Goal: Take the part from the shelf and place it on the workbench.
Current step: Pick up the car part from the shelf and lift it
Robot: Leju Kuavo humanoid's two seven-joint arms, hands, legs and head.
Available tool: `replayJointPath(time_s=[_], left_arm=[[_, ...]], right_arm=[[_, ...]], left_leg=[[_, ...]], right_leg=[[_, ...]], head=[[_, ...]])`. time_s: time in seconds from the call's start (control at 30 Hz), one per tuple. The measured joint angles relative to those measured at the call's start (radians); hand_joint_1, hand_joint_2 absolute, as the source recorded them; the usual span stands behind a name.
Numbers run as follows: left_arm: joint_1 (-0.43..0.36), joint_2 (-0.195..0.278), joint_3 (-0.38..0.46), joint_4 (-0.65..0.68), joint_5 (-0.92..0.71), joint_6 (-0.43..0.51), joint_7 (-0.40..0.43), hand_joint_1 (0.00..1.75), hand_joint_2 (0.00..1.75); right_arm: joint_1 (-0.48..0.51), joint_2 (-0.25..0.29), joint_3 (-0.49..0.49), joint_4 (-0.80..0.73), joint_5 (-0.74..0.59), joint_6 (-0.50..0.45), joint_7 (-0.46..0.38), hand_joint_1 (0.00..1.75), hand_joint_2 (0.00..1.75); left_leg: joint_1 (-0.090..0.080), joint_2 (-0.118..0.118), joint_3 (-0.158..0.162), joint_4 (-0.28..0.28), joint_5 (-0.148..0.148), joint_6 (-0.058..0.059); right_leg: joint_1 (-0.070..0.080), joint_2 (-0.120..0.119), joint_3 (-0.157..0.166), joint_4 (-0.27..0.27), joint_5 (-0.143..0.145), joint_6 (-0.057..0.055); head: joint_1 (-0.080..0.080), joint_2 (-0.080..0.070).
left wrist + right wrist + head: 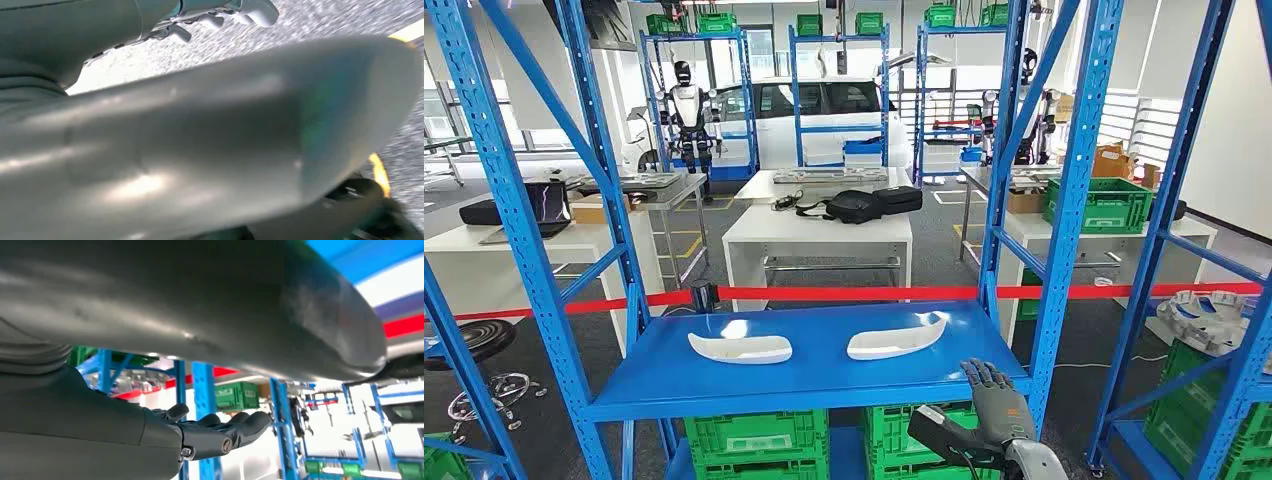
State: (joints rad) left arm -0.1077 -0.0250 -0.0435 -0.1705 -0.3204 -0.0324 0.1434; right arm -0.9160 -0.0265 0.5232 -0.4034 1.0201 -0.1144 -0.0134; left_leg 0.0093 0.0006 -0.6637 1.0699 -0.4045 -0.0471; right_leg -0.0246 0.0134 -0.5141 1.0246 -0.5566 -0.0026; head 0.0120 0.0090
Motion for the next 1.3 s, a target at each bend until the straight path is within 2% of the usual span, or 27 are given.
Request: replayJointPath(time_s=[0.07, 0.13, 0.2, 0.27, 0.33, 0.37, 0.4, 0.43, 0.5, 0.53, 0.57, 0.6, 0.67, 0.7, 0.73, 0.77, 0.83, 0.87, 0.9, 0.93, 1.0, 1.03, 1.07, 1.17, 1.2, 1.23, 1.3], left_arm=[[-0.003, 0.0, 0.0, 0.0, 0.0, 0.0, 0.0, 0.0, 0.0], [-0.005, -0.001, 0.0, 0.0, 0.0, 0.0, -0.001, 0.0, 0.0], [-0.003, -0.001, 0.0, 0.0, 0.0, 0.0, -0.001, 0.0, 0.0], [-0.005, -0.001, 0.0, -0.001, 0.0, 0.0, -0.001, 0.0, 0.0], [-0.006, -0.001, 0.001, -0.001, 0.0, 0.0, 0.0, 0.0, 0.0], [-0.005, -0.001, 0.001, -0.001, 0.0, 0.0, 0.001, 0.0, 0.0], [-0.004, -0.002, 0.001, -0.001, 0.0, 0.0, 0.002, 0.0, 0.0], [-0.003, -0.002, 0.001, -0.001, 0.0, 0.0, 0.002, 0.0, 0.0], [-0.003, -0.004, 0.001, 0.0, 0.0, 0.0, 0.002, 0.0, 0.0], [-0.004, -0.005, 0.001, 0.0, 0.0, 0.0, 0.002, 0.0, 0.0], [-0.005, -0.006, 0.002, 0.0, -0.001, 0.001, 0.002, 0.0, 0.0], [-0.006, -0.007, 0.002, 0.0, -0.001, 0.002, 0.002, 0.0, 0.0], [-0.006, -0.007, 0.002, -0.001, -0.001, 0.004, 0.002, 0.0, 0.0], [-0.006, -0.007, 0.002, -0.001, -0.001, 0.005, 0.001, 0.0, 0.0], [-0.007, -0.008, 0.002, -0.002, -0.001, 0.006, 0.001, 0.0, 0.0], [-0.008, -0.008, 0.002, -0.002, -0.001, 0.006, 0.001, 0.0, 0.0], [-0.01, -0.008, 0.002, -0.002, -0.002, 0.006, 0.002, 0.0, 0.0], [-0.009, -0.008, 0.002, -0.002, -0.002, 0.006, 0.003, 0.0, 0.0], [-0.007, -0.008, 0.002, -0.001, -0.002, 0.006, 0.003, 0.0, 0.0], [-0.006, -0.007, 0.002, -0.001, -0.002, 0.006, 0.003, 0.0, 0.0], [-0.003, -0.007, 0.002, 0.0, -0.002, 0.006, 0.003, 0.0, 0.0], [-0.003, -0.007, 0.002, 0.001, -0.002, 0.006, 0.003, 0.0, 0.0], [-0.004, -0.007, 0.002, 0.001, -0.002, 0.006, 0.003, 0.0, 0.0], [-0.003, -0.007, 0.002, 0.001, -0.002, 0.006, 0.004, 0.0, 0.0], [-0.002, -0.007, 0.002, 0.001, -0.002, 0.006, 0.004, 0.0, 0.0], [-0.003, -0.006, 0.002, 0.0, -0.002, 0.006, 0.003, 0.0, 0.0], [-0.005, -0.005, 0.002, 0.0, -0.003, 0.006, 0.002, 0.0, 0.0]], right_arm=[[-0.002, 0.002, 0.002, -0.001, 0.002, 0.002, 0.001, 0.0, 0.0], [-0.003, 0.004, 0.006, -0.003, 0.005, 0.004, 0.002, 0.0, 0.0], [-0.004, 0.004, 0.01, -0.007, 0.006, 0.004, 0.002, 0.0, 0.0], [-0.004, 0.005, 0.012, -0.009, 0.006, 0.002, 0.002, 0.0, 0.0], [0.005, 0.005, 0.013, -0.009, 0.006, -0.001, 0.002, 0.0, 0.0], [0.011, 0.005, 0.013, -0.009, 0.006, -0.002, 0.002, 0.0, 0.0], [0.016, 0.005, 0.013, -0.009, 0.007, -0.002, 0.002, 0.0, 0.0], [0.018, 0.005, 0.013, -0.009, 0.007, -0.003, 0.002, 0.0, 0.0], [0.018, 0.005, 0.014, -0.01, 0.007, -0.003, 0.002, 0.0, 0.0], [0.017, 0.005, 0.014, -0.01, 0.007, -0.002, 0.002, 0.0, 0.0], [0.016, 0.004, 0.014, -0.01, 0.007, -0.001, 0.002, 0.0, 0.0], [0.015, 0.004, 0.015, -0.011, 0.008, 0.001, 0.003, 0.0, 0.0], [0.01, 0.004, 0.015, -0.012, 0.008, 0.003, 0.007, 0.0, 0.0], [0.008, 0.004, 0.015, -0.013, 0.008, 0.004, 0.009, 0.0, 0.0], [0.006, 0.004, 0.015, -0.013, 0.008, 0.004, 0.011, 0.0, 0.0], [0.006, 0.004, 0.015, -0.013, 0.008, 0.004, 0.012, 0.0, 0.0], [0.008, 0.003, 0.015, -0.013, 0.007, 0.004, 0.012, 0.0, 0.0], [0.012, 0.003, 0.015, -0.013, 0.007, 0.004, 0.012, 0.0, 0.0], [0.016, 0.002, 0.015, -0.013, 0.007, 0.003, 0.012, 0.0, 0.0], [0.019, 0.002, 0.015, -0.013, 0.006, 0.003, 0.012, 0.0, 0.0], [0.02, 0.001, 0.015, -0.013, 0.006, 0.003, 0.012, 0.0, 0.0], [0.021, 0.001, 0.015, -0.012, 0.006, 0.003, 0.012, 0.0, 0.0], [0.021, 0.001, 0.015, -0.012, 0.006, 0.003, 0.012, 0.0, 0.0], [0.021, 0.001, 0.015, -0.012, 0.006, 0.004, 0.012, 0.0, 0.0], [0.021, 0.0, 0.015, -0.012, 0.006, 0.004, 0.012, 0.0, 0.0], [0.02, -0.001, 0.015, -0.012, 0.006, 0.004, 0.013, 0.0, 0.0], [0.023, -0.003, 0.015, -0.012, 0.006, 0.006, 0.013, 0.0, 0.0]], left_leg=[[-0.001, 0.0, 0.008, -0.013, -0.016, 0.011], [-0.003, -0.001, 0.018, -0.028, -0.036, 0.031], [-0.002, -0.002, 0.032, -0.035, -0.044, 0.047], [-0.002, -0.004, 0.049, -0.042, -0.054, 0.06], [-0.005, -0.006, 0.068, -0.044, -0.07, 0.067], [-0.008, -0.007, 0.08, -0.044, -0.08, 0.068], [-0.011, -0.008, 0.094, -0.044, -0.091, 0.069], [-0.014, -0.008, 0.11, -0.044, -0.102, 0.069], [-0.019, -0.008, 0.139, -0.045, -0.125, 0.068], [-0.02, -0.008, 0.15, -0.045, -0.135, 0.066], [-0.02, -0.008, 0.155, -0.048, -0.142, 0.062], [-0.02, -0.007, 0.161, -0.049, -0.145, 0.055], [-0.02, -0.006, 0.166, -0.042, -0.142, 0.044], [-0.02, -0.006, 0.16, -0.019, -0.14, 0.039], [-0.019, -0.006, 0.141, 0.019, -0.144, 0.033], [-0.017, -0.006, 0.108, 0.073, -0.157, 0.028], [-0.01, -0.005, 0.022, 0.186, -0.202, 0.017], [-0.007, -0.005, -0.013, 0.218, -0.217, 0.013], [-0.005, -0.005, -0.034, 0.219, -0.214, 0.009], [-0.002, -0.005, -0.038, 0.186, -0.186, 0.006], [0.002, -0.004, -0.017, 0.056, -0.074, 0.002], [0.002, -0.003, -0.006, -0.002, -0.035, 0.004], [0.001, -0.002, 0.001, -0.037, -0.009, 0.009], [-0.001, -0.003, 0.017, -0.054, -0.015, 0.035], [-0.001, -0.003, 0.025, -0.057, -0.02, 0.043], [0.0, -0.004, 0.036, -0.06, -0.025, 0.049], [0.0, -0.006, 0.056, -0.064, -0.039, 0.059]], right_leg=[[0.002, 0.001, 0.001, -0.002, -0.001, 0.006], [0.003, 0.002, 0.004, -0.004, 0.001, 0.016], [0.004, -0.001, -0.011, 0.032, 0.001, 0.02], [0.006, -0.005, -0.077, 0.14, -0.019, 0.02], [0.011, -0.006, -0.169, 0.26, -0.055, 0.019], [0.014, -0.006, -0.203, 0.286, -0.061, 0.017], [0.017, -0.006, -0.221, 0.279, -0.047, 0.013], [0.02, -0.006, -0.222, 0.237, -0.01, 0.007], [0.031, -0.007, -0.197, 0.108, 0.094, -0.011], [0.036, -0.009, -0.184, 0.055, 0.129, -0.018], [0.041, -0.009, -0.175, 0.024, 0.149, -0.023], [0.045, -0.009, -0.17, 0.011, 0.149, -0.026], [0.043, -0.007, -0.146, -0.006, 0.145, -0.033], [0.039, -0.007, -0.131, -0.013, 0.14, -0.039], [0.035, -0.006, -0.115, -0.018, 0.133, -0.043], [0.032, -0.006, -0.1, -0.022, 0.125, -0.045], [0.029, -0.005, -0.079, -0.024, 0.105, -0.045], [0.027, -0.004, -0.068, -0.023, 0.095, -0.043], [0.024, -0.002, -0.055, -0.022, 0.084, -0.04], [0.021, -0.001, -0.041, -0.021, 0.071, -0.037], [0.016, 0.001, -0.014, -0.018, 0.045, -0.027], [0.016, 0.002, -0.005, -0.017, 0.034, -0.022], [0.016, 0.003, -0.001, -0.018, 0.025, -0.015], [0.017, 0.004, 0.007, -0.019, 0.014, 0.003], [0.016, 0.002, 0.002, -0.003, 0.014, 0.007], [0.016, 0.0, -0.016, 0.032, 0.012, 0.009], [0.017, -0.003, -0.098, 0.16, -0.011, 0.012]], head=[[0.001, 0.0], [0.002, 0.001], [0.004, 0.001], [0.005, 0.001], [0.006, 0.001], [0.007, 0.001], [0.007, 0.001], [0.008, 0.001], [0.008, 0.001], [0.008, 0.0], [0.008, 0.0], [0.007, 0.0], [0.007, 0.001], [0.007, 0.001], [0.006, 0.001], [0.005, 0.001], [0.004, 0.001], [0.004, 0.001], [0.004, 0.001], [0.004, 0.001], [0.003, 0.0], [0.002, 0.0], [0.002, 0.0], [0.004, 0.0], [0.004, 0.0], [0.004, 0.001], [0.006, 0.001]])
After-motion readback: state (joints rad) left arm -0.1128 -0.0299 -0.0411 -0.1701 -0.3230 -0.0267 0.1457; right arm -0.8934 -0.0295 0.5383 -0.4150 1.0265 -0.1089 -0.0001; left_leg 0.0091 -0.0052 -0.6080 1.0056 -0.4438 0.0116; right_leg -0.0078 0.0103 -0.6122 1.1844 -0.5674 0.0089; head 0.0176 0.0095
